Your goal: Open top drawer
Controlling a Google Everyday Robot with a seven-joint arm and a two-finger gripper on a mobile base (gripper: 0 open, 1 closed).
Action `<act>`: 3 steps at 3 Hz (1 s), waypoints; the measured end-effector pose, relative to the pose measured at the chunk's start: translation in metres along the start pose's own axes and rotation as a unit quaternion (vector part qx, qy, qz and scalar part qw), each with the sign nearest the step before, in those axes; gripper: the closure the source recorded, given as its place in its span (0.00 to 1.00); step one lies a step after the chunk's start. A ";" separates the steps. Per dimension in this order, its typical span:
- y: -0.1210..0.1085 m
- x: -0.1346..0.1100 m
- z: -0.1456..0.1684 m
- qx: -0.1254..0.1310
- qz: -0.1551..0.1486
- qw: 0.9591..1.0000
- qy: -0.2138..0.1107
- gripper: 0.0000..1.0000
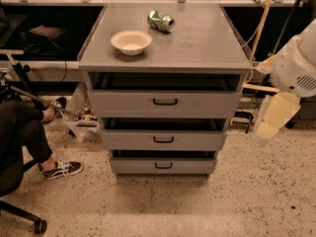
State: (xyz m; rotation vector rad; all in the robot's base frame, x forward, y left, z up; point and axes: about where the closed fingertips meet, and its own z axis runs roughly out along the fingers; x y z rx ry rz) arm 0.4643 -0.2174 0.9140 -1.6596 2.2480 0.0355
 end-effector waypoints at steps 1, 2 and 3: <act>-0.011 -0.012 0.069 0.008 0.017 1.000 0.008 0.00; -0.033 0.000 0.134 0.038 0.047 0.996 0.065 0.00; -0.071 0.009 0.167 0.091 0.070 0.987 0.116 0.00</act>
Offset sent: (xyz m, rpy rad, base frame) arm 0.1096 -0.0002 -0.1918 -0.2873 -0.0265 -0.2978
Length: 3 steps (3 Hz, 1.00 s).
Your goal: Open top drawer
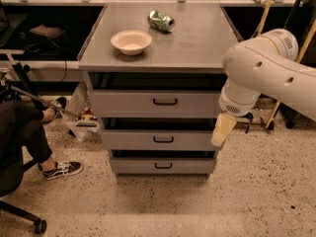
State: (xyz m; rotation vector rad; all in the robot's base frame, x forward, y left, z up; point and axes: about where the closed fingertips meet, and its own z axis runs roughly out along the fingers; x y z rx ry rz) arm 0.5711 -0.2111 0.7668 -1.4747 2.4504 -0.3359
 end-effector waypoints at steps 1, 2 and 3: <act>0.000 0.000 0.000 -0.001 0.000 1.000 -0.001 0.00; -0.012 -0.008 0.020 -0.010 -0.016 1.000 -0.024 0.00; -0.038 -0.041 0.034 0.003 -0.037 0.997 -0.062 0.00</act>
Offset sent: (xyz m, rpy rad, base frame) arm 0.0624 0.0010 -0.0397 0.1147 -0.0085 0.1428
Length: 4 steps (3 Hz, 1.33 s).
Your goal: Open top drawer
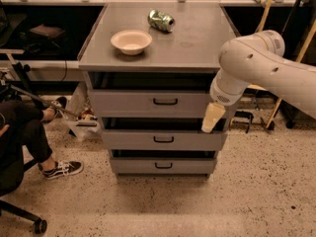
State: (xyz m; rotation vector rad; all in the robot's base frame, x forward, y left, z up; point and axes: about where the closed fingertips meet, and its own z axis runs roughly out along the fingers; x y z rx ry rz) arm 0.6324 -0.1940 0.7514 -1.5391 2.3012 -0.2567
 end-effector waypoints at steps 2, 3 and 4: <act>-0.025 -0.030 0.013 0.018 -0.021 0.999 -0.016 0.00; -0.021 -0.036 0.041 -0.010 -0.019 0.999 -0.027 0.00; -0.029 -0.044 0.062 -0.029 -0.005 0.998 -0.050 0.00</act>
Offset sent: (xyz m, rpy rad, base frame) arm 0.0286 0.0132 0.0075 -0.0023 -0.0495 0.0311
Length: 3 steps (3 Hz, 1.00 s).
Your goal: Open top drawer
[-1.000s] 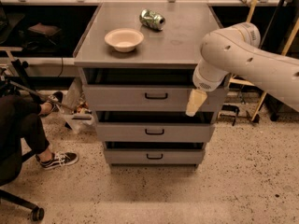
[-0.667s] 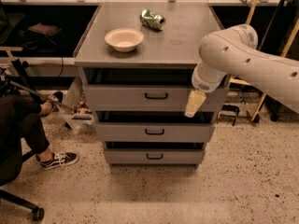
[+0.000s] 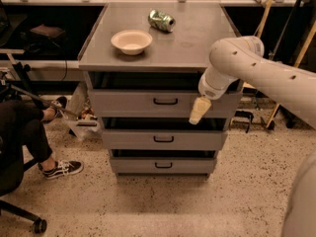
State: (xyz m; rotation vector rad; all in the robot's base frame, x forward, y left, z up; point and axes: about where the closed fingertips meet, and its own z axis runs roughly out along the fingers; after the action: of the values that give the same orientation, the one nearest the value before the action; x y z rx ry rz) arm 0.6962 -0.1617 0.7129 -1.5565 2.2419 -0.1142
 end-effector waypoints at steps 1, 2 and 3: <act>-0.026 -0.009 0.008 0.014 0.040 0.998 -0.036 0.00; -0.026 -0.009 0.008 0.014 0.040 0.998 -0.036 0.00; -0.013 -0.010 0.027 0.025 0.029 0.999 -0.013 0.00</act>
Offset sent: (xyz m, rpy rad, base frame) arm 0.0862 -0.0290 0.0102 0.2486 -0.2093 -0.3868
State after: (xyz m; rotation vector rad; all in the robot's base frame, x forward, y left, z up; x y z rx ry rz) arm 0.7208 -0.1532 0.6950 -1.4569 2.2454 -0.1319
